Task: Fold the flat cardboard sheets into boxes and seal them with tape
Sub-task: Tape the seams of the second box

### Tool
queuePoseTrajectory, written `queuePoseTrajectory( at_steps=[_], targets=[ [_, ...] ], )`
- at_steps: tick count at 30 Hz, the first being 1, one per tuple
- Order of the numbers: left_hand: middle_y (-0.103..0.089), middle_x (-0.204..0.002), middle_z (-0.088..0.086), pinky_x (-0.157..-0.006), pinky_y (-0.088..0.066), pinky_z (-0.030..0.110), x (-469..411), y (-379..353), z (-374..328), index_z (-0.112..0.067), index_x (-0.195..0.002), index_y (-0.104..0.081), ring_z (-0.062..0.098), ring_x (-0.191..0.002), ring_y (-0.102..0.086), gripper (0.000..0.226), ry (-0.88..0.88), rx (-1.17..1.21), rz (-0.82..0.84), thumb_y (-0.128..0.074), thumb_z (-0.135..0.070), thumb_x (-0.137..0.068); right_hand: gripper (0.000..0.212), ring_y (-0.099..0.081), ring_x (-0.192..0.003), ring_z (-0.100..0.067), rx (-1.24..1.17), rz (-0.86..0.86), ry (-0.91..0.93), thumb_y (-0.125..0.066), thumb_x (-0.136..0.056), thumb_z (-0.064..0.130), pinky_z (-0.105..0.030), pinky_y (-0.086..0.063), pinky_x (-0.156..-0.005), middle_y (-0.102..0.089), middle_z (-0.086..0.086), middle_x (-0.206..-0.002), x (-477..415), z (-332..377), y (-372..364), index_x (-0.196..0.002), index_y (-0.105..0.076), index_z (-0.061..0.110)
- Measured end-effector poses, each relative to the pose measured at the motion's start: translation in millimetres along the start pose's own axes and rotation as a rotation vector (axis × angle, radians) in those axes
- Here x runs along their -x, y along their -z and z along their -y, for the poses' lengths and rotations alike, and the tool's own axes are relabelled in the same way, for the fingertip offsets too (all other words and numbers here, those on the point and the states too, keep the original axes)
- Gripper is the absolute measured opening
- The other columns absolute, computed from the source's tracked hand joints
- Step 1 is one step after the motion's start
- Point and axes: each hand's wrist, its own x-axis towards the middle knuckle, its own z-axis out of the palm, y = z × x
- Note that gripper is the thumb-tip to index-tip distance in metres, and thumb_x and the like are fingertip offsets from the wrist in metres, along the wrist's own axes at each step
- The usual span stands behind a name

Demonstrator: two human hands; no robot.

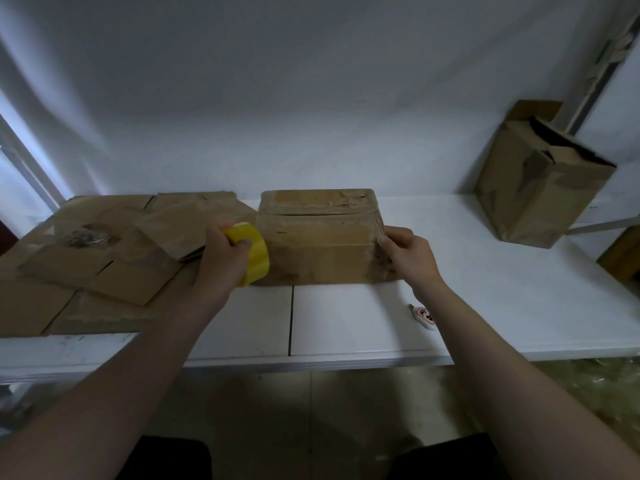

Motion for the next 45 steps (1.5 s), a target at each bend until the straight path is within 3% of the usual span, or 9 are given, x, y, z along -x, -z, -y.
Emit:
queuePoseTrajectory(
  at_steps=[6,9,13,17,25,29,33,40,45],
  targets=[
    [-0.046,-0.124,0.003,-0.081,-0.040,0.036,14.2,6.3,5.2,-0.018,-0.145,-0.035,0.022,-0.105,-0.048,0.050,-0.012,0.041,0.019,-0.057,-0.016,-0.100,0.021,-0.069,-0.072,-0.029,0.073,-0.054,-0.034,-0.074,-0.084,0.025,-0.056,-0.059,-0.080,-0.072,-0.016,-0.080,-6.2,-5.2,-1.7,-0.081,-0.074,0.004],
    [-0.047,-0.125,0.004,-0.072,-0.042,0.033,26.9,4.4,10.4,-0.023,-0.144,-0.037,0.024,-0.104,-0.049,0.048,-0.010,0.019,0.030,-0.057,-0.019,-0.101,0.024,-0.072,-0.073,-0.030,0.045,-0.086,-0.077,-0.076,-0.085,0.022,-0.051,-0.062,-0.073,-0.072,-0.008,-0.071,-6.4,-1.8,2.8,-0.067,-0.070,0.007],
    [-0.049,-0.113,0.002,-0.060,-0.036,0.030,32.2,1.2,6.6,-0.016,-0.138,-0.037,0.025,-0.099,-0.051,0.039,-0.068,-0.016,-0.040,-0.053,-0.022,-0.103,0.017,-0.072,-0.082,-0.022,0.009,-0.025,-0.127,-0.074,-0.089,0.030,-0.040,-0.062,-0.068,-0.071,0.003,-0.087,-14.0,-2.2,4.0,-0.094,-0.068,0.016],
    [-0.045,-0.114,0.004,-0.063,-0.037,0.030,28.0,-3.7,-2.6,-0.011,-0.138,-0.032,0.023,-0.093,-0.049,0.040,-0.103,-0.043,-0.075,-0.051,-0.016,-0.103,0.045,-0.063,-0.096,-0.013,0.116,-0.007,-0.077,-0.064,-0.094,0.042,-0.034,-0.054,-0.083,-0.062,0.011,-0.105,-16.5,4.7,-6.1,-0.135,-0.058,0.024],
    [-0.045,-0.103,0.002,-0.060,-0.038,0.029,38.1,-5.9,0.2,-0.014,-0.128,-0.033,0.018,-0.079,-0.049,0.031,-0.064,0.028,-0.118,-0.051,-0.016,-0.103,0.029,-0.057,-0.117,-0.002,-0.019,0.018,0.242,-0.049,-0.102,0.038,-0.023,-0.043,-0.098,-0.067,0.019,-0.122,0.5,70.1,-20.3,-0.122,-0.070,0.033],
    [-0.047,-0.118,0.004,-0.077,-0.044,0.036,53.7,6.8,-4.1,-0.014,-0.135,-0.032,0.023,-0.099,-0.053,0.043,-0.101,0.125,-0.126,-0.057,-0.015,-0.100,0.033,-0.055,-0.113,0.001,0.088,0.125,0.364,-0.042,-0.106,0.035,-0.024,-0.044,-0.099,-0.066,0.020,-0.121,30.5,98.7,-25.9,-0.123,-0.070,0.030],
    [-0.048,-0.108,-0.008,-0.068,-0.045,0.028,72.7,27.4,-8.2,-0.023,-0.126,-0.034,0.014,-0.094,-0.054,0.044,-0.131,0.196,-0.134,-0.065,-0.032,-0.096,0.034,-0.055,-0.103,0.006,0.198,0.152,0.506,-0.040,-0.108,0.036,-0.008,-0.039,-0.089,-0.069,0.021,-0.115,67.1,113.5,-27.9,-0.121,-0.070,0.028],
    [-0.050,-0.108,-0.015,-0.061,-0.037,0.010,104.5,49.3,-11.1,-0.023,-0.140,-0.032,-0.001,-0.086,-0.052,0.084,-0.130,0.192,-0.128,-0.085,-0.041,-0.077,0.037,-0.066,-0.107,-0.009,0.311,0.365,0.587,-0.039,-0.105,0.043,-0.041,-0.051,-0.093,-0.073,0.013,-0.111,133.2,95.4,-47.2,-0.119,-0.069,0.027],
    [-0.042,-0.117,-0.005,-0.064,-0.034,0.022,108.8,53.6,18.2,-0.019,-0.139,-0.034,0.015,-0.098,-0.046,0.073,-0.107,0.013,-0.076,-0.082,-0.023,-0.083,0.031,-0.061,-0.110,0.000,0.389,0.516,0.509,-0.046,-0.106,0.039,-0.034,-0.053,-0.095,-0.068,0.017,-0.122,162.3,56.4,-60.9,-0.127,-0.067,0.034]
  ],
)
